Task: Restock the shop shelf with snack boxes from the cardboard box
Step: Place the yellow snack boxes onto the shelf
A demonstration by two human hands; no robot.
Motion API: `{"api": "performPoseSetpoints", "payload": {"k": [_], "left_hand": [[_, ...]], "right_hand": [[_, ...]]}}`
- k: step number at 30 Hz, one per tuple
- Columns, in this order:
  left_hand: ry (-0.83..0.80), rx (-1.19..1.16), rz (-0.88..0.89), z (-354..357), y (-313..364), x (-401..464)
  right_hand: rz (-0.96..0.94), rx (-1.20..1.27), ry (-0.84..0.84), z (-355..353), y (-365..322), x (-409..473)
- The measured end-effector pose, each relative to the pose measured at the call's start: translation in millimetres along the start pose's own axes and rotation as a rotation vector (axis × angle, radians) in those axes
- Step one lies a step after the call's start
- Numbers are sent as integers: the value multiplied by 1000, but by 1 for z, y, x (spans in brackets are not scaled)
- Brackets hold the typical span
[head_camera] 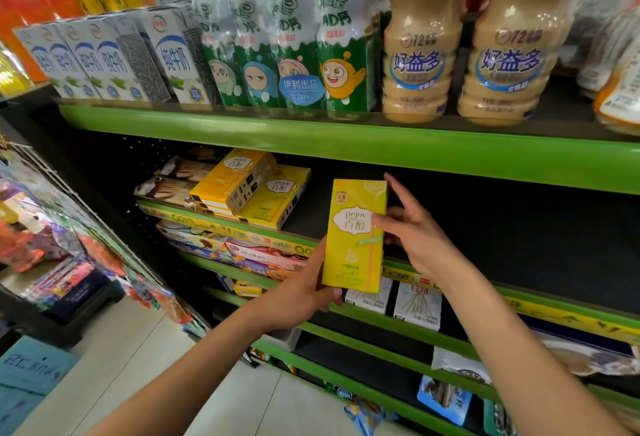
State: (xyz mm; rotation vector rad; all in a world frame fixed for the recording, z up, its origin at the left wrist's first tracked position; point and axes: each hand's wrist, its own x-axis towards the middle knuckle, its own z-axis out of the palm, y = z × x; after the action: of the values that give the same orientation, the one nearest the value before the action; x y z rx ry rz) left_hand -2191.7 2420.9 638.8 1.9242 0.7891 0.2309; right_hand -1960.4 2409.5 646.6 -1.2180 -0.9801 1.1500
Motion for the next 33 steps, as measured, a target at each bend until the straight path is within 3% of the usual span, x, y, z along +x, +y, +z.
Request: {"api": "performPoseSetpoints", "payload": {"k": [33], "left_hand": [[69,0,15,-4,-8,-5]], "right_hand": [[-48,-31,-72,-3,-6,-14]]}}
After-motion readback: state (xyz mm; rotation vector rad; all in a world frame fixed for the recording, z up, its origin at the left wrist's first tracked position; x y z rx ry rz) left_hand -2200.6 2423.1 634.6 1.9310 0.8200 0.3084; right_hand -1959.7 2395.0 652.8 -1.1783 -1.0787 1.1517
